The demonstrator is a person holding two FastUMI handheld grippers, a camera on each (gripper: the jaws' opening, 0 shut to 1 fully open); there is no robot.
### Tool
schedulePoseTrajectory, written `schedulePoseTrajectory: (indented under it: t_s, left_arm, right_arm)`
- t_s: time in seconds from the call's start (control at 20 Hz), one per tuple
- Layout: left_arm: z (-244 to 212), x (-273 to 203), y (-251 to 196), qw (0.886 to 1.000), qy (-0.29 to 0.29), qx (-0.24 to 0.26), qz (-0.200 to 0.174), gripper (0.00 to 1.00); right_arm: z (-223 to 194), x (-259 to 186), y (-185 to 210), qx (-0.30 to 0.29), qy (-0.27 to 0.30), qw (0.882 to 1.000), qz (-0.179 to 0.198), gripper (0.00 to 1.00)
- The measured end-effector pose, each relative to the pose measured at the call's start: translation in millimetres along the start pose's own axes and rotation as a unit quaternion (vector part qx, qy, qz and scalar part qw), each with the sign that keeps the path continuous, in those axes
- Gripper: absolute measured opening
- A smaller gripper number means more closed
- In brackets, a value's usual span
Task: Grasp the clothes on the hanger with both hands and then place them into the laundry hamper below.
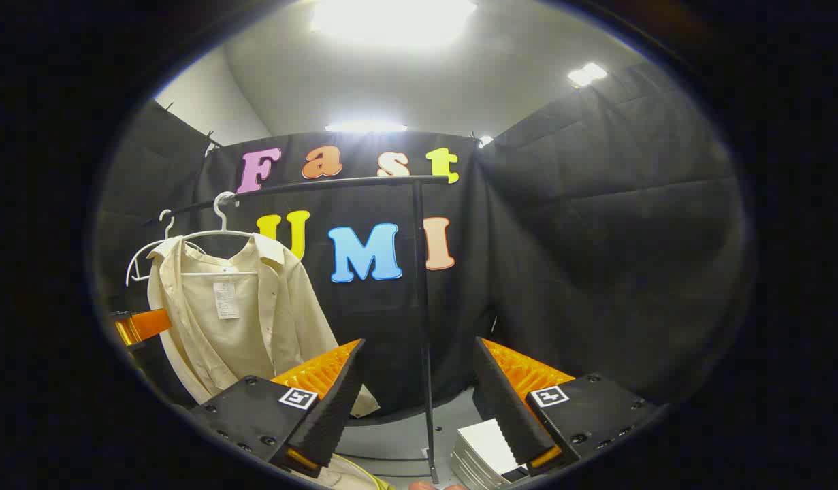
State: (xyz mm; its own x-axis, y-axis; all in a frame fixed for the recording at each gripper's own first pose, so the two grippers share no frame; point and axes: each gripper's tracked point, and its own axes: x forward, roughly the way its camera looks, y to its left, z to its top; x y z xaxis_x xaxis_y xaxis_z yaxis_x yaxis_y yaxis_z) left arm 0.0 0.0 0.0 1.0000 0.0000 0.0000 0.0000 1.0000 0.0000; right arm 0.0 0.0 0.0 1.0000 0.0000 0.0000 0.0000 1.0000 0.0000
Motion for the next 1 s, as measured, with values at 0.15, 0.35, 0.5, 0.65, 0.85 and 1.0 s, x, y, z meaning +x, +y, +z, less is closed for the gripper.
schedulePoseTrajectory:
  t_s: [0.15, 0.35, 0.5, 0.65, 0.85, 1.0]
  left_arm:
    - [-8, 2, 1, 1.0, 0.011, -0.002, 0.0, 0.93]
    - [-9, 2, 11, 1.0, 0.01, 0.006, 0.014, 0.93]
    - [-6, -3, 24, 0.999, 0.005, 0.012, 0.036, 0.95]
    - [-8, -16, 38, 0.998, 0.008, 0.014, 0.057, 0.95]
    - [-12, -39, 57, 0.996, 0.014, 0.025, 0.089, 0.95]
    - [-12, -56, 68, 0.994, 0.015, 0.032, 0.108, 0.95]
  right_arm:
    - [-3, -2, -3, -0.005, 0.004, 1.0, -0.003, 1.0]
    - [-4, -1, -1, 0.0, 0.006, 1.0, -0.001, 0.98]
    - [-9, 5, 5, -0.002, 0.013, 1.0, 0.006, 0.98]
    - [-12, 13, 23, 0.007, 0.026, 0.999, 0.027, 0.98]
    - [-19, 28, 49, 0.01, 0.032, 0.997, 0.063, 0.98]
    - [-21, 32, 68, 0.013, 0.037, 0.995, 0.088, 0.98]
